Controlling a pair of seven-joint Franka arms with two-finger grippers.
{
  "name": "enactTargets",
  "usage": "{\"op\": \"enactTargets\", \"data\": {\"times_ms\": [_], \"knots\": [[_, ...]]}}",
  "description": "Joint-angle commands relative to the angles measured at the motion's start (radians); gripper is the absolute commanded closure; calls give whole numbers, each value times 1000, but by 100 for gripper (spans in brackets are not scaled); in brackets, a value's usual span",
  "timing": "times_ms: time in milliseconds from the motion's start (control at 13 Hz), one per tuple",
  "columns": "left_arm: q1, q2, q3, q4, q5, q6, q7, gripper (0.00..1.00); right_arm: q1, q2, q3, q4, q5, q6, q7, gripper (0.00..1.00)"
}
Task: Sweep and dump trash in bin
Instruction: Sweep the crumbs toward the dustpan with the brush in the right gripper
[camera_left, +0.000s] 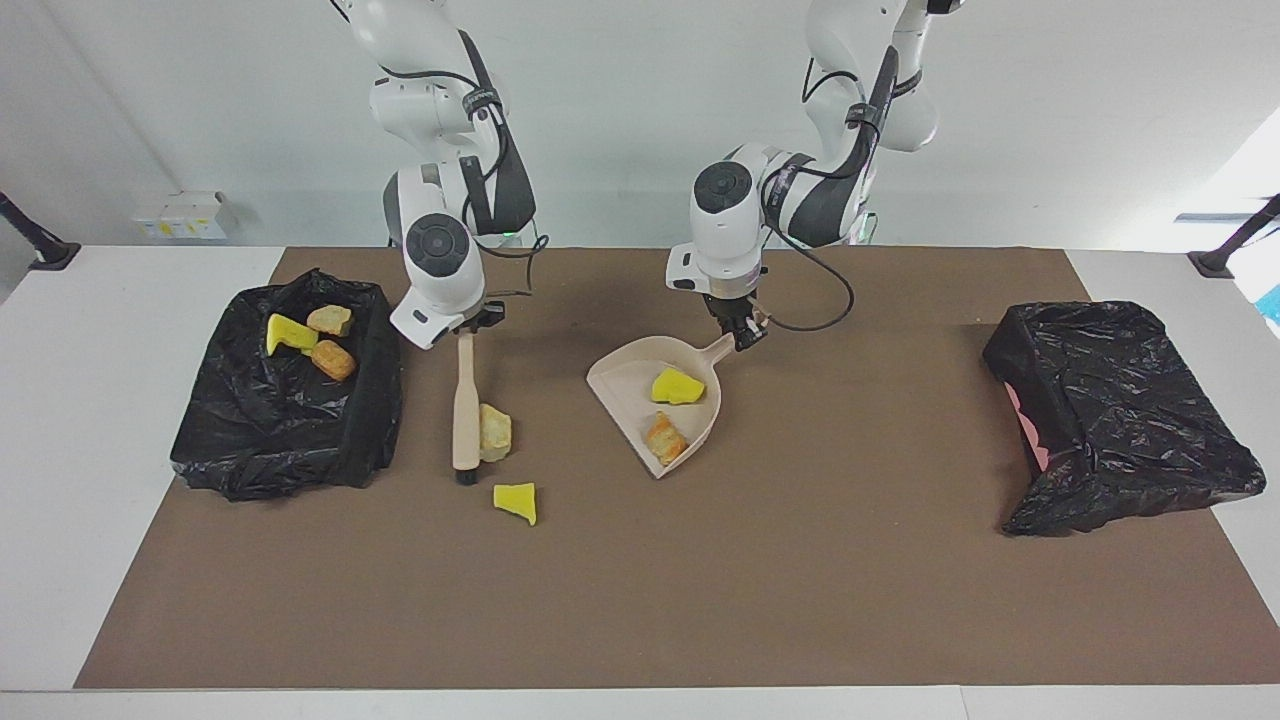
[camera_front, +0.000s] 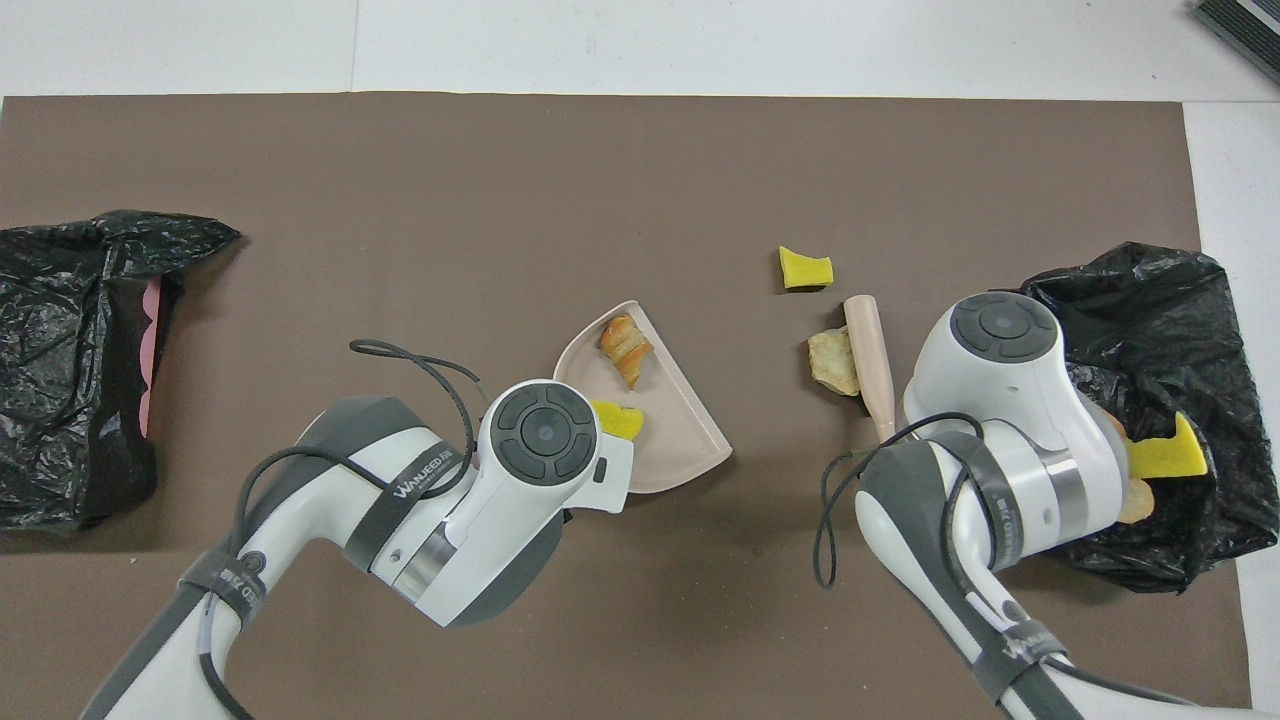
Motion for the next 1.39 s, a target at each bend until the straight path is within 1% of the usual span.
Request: {"op": "enactTargets", "data": {"times_ms": [0, 154, 231, 308, 462, 539, 616, 693, 770, 847, 1002, 1079, 1156, 1310], "knots": [[-8, -4, 3, 8, 21, -39, 49, 100, 71, -15, 2, -1, 129, 6, -33, 100], [-6, -4, 3, 2, 20, -23, 160, 100, 106, -18, 2, 1, 222, 11, -36, 100], [-6, -4, 3, 0, 20, -19, 192, 100, 121, -19, 3, 2, 234, 8, -52, 100], [-8, -7, 3, -9, 20, -8, 226, 100, 126, -21, 2, 2, 259, 3, -103, 100], [-6, -14, 3, -46, 18, 74, 258, 100, 123, -22, 0, 2, 344, -14, -259, 100], [-4, -15, 3, -59, 17, 125, 255, 100, 111, -22, 0, 2, 361, -23, -342, 100], [-1, -13, 3, -64, 17, 160, 248, 100, 91, -22, -3, 1, 404, -35, -415, 100], [3, -10, 3, -64, 15, 171, 246, 100, 48, -19, -4, 2, 461, -40, -471, 100], [5, -10, 3, -64, 15, 164, 246, 100, 8, -19, -4, 7, 480, -48, -499, 100], [6, -11, 5, -63, 15, 152, 246, 100, -16, -21, -4, 24, 481, -77, -503, 100], [11, -7, 6, -47, 14, 118, 244, 100, -33, -21, -10, 80, 480, -139, -476, 100], [11, -5, 6, -37, 14, 101, 241, 100, -47, -21, -13, 90, 458, -138, -442, 100], [11, -2, 8, -18, 14, 83, 240, 100, -50, -18, -14, 91, 404, -121, -409, 100], [11, 1, 9, 11, 14, 44, 173, 100, -38, 4, -7, 119, 221, -31, -350, 100]]}}
